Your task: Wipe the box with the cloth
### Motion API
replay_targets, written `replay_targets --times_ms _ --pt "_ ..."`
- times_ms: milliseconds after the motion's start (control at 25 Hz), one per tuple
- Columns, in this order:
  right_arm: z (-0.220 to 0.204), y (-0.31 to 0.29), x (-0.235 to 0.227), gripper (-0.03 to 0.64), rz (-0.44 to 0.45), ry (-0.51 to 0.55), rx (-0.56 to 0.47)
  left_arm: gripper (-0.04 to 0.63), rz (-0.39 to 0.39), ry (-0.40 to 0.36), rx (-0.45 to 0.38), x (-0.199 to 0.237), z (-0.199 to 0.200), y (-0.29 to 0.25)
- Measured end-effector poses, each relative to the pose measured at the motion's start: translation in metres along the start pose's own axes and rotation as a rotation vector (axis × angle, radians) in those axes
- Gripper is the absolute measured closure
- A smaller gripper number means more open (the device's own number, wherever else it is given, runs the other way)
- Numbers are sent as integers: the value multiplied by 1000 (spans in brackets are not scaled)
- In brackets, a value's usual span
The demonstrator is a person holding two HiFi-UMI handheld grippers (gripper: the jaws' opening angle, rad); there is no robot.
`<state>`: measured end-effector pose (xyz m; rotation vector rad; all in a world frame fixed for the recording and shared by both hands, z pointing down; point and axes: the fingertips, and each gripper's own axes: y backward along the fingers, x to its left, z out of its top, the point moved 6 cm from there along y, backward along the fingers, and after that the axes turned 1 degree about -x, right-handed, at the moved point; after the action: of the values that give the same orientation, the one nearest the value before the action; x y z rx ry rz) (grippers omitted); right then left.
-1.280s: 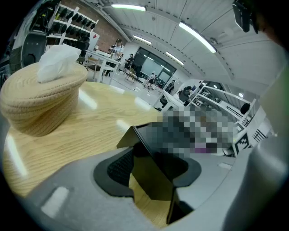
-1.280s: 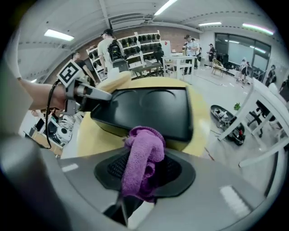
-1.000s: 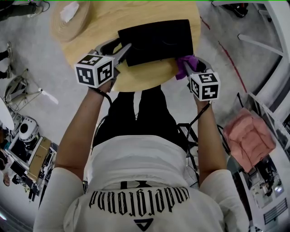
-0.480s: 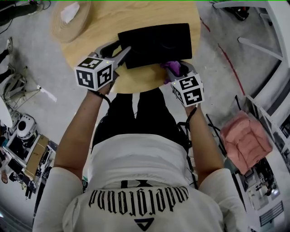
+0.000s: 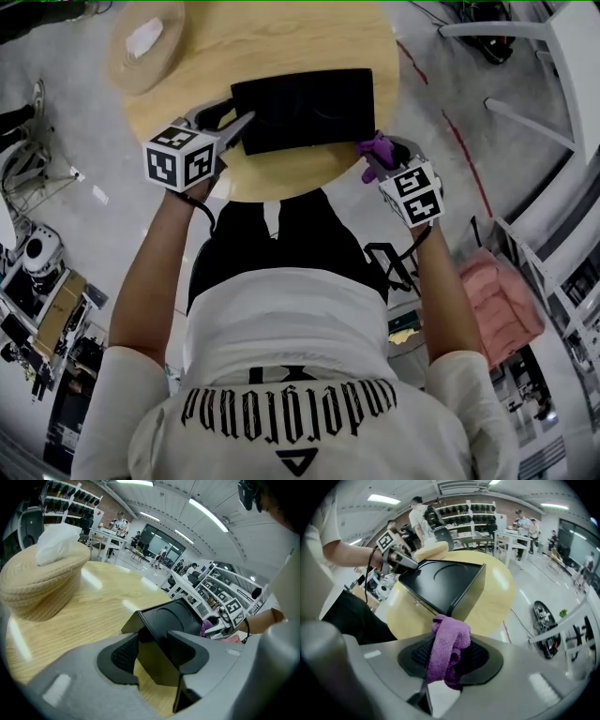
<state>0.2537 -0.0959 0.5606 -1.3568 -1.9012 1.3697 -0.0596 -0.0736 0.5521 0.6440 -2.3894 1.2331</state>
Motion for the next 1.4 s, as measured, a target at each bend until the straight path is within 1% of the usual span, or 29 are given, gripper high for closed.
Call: replay_targets --times_ms 80,240,320,440,560,680,880,1000,1080,1160,1280,1400 --pt "4 0 0 477 57 156 43 391 6 2 6 -1 0 0" --pt "4 -1 -3 476 161 527 155 391 11 20 4 -3 -2 2" --pt "8 -3 -9 476 217 676 206 391 13 30 -1 -3 -1 2" --pt "19 -7 -18 476 268 848 286 391 4 42 -9 1 1 1" --pt "32 -12 -28 472 286 971 349 387 4 50 -15 4 1 3" --pt "56 -19 -45 474 266 1033 360 385 2 50 -4 5 3 3" --pt "115 -34 -82 474 136 1102 326 385 3 61 1 4 4 3" --pt "136 -38 -95 474 85 1116 292 385 12 69 -9 4 4 3" --pt "137 -35 -94 476 79 1109 279 385 21 68 -10 5 4 3" --pt "127 -27 -85 476 89 1099 270 385 27 68 -10 6 4 3" --pt "99 -11 -63 476 123 1102 277 385 30 75 -13 5 3 2" --pt "67 2 -41 476 178 1098 288 385 31 81 -17 5 2 3"
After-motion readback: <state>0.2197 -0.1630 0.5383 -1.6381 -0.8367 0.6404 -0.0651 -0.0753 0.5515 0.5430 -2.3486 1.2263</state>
